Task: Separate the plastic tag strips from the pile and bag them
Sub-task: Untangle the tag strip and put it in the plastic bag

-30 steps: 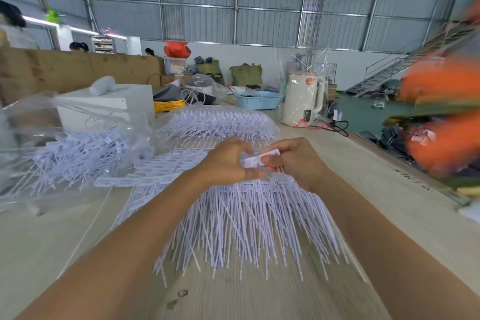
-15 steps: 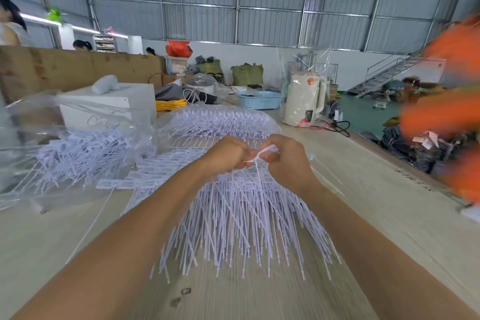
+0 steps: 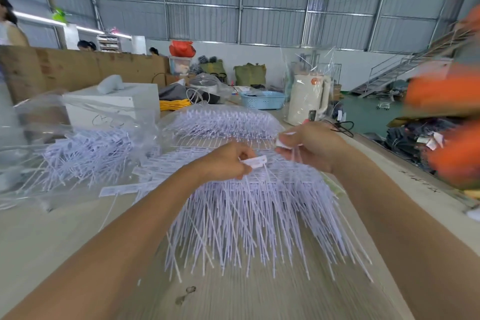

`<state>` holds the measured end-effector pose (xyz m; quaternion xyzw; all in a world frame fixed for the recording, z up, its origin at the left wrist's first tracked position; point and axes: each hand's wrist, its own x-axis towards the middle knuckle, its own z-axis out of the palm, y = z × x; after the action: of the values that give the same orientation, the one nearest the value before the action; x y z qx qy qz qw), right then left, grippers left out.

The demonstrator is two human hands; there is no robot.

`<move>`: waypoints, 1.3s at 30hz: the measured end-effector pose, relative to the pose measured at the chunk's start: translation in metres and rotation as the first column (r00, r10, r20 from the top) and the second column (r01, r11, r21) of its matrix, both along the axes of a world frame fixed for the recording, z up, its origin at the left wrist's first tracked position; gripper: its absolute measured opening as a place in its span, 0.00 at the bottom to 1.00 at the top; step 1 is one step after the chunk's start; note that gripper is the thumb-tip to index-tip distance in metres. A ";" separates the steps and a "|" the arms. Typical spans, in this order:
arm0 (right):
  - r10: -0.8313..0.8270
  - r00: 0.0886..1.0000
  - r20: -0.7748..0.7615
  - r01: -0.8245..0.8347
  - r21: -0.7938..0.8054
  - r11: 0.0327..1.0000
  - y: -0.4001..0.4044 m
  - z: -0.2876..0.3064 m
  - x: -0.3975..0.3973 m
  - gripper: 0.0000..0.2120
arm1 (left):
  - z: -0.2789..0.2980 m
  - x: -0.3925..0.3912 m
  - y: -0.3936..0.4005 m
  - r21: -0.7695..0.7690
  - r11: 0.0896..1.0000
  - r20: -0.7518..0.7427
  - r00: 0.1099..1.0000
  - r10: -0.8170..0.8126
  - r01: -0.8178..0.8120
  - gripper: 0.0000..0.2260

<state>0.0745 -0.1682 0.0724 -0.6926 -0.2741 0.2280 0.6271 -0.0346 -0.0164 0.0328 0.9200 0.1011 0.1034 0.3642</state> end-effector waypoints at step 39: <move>-0.071 0.993 -0.097 0.085 0.150 0.985 -0.001 -0.020 0.007 0.05 | -0.004 -0.016 0.014 0.009 0.996 -0.003 0.996 0.086 -0.086 0.04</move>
<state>0.0810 -0.1688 0.0524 -0.6412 -0.2347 0.2130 0.6988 -0.0510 -0.0023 0.0291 0.9166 0.1407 0.1178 0.3552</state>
